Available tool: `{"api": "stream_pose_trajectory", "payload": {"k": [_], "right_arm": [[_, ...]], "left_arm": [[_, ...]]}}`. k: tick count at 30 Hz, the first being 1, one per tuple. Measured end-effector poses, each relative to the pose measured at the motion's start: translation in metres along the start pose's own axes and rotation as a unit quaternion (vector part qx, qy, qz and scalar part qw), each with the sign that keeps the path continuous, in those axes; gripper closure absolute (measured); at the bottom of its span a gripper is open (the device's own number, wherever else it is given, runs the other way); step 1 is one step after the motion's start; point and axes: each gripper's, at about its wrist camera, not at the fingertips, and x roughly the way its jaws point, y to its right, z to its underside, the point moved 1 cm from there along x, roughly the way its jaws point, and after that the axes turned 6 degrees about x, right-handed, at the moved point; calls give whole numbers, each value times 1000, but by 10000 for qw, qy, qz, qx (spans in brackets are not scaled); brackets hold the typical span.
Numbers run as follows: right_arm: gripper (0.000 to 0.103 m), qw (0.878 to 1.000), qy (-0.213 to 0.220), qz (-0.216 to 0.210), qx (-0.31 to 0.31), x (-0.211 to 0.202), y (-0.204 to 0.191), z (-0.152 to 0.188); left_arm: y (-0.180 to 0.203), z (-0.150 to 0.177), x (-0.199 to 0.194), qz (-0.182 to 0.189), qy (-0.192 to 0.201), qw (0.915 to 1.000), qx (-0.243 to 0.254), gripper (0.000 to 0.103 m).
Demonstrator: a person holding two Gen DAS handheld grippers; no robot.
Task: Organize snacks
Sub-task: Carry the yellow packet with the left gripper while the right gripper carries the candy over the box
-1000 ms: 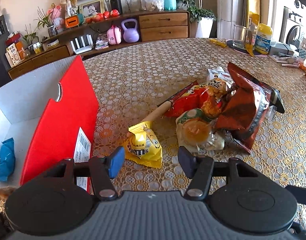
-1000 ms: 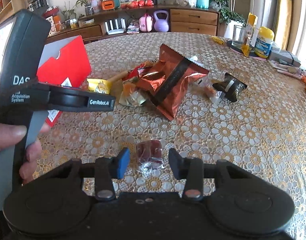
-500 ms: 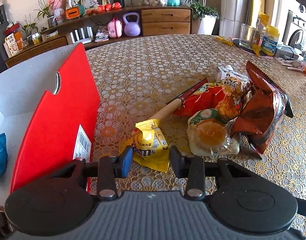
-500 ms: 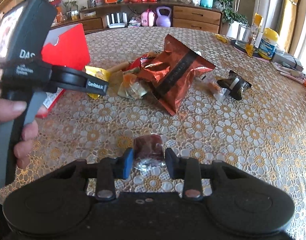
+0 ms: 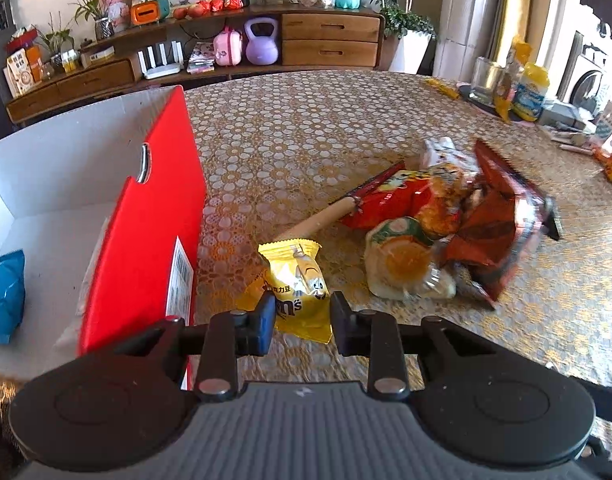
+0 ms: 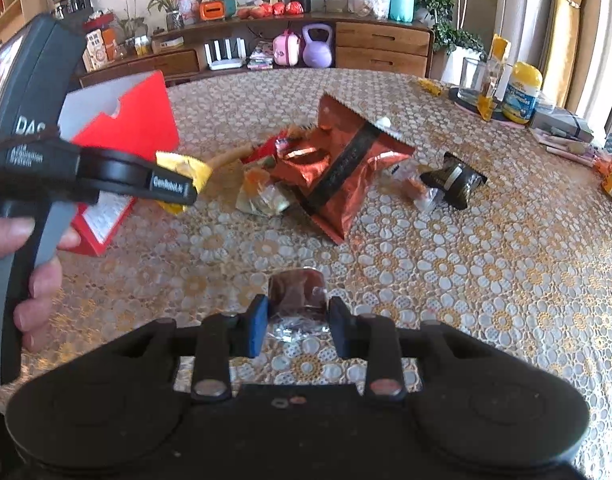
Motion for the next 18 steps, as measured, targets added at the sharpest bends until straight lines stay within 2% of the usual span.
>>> {"api": "stream_pose_trajectory", "payload": {"k": [9,18], "right_arm": [[72,9993,330,-144,-72,-43,-16,-6],[72,9972,625,-343,-243,-85,-41,-15]], "left_arm": [[0,11,-52,237,148,9996,-22,74],[-20,16,-105,356,261,9990,-37,74]]}}
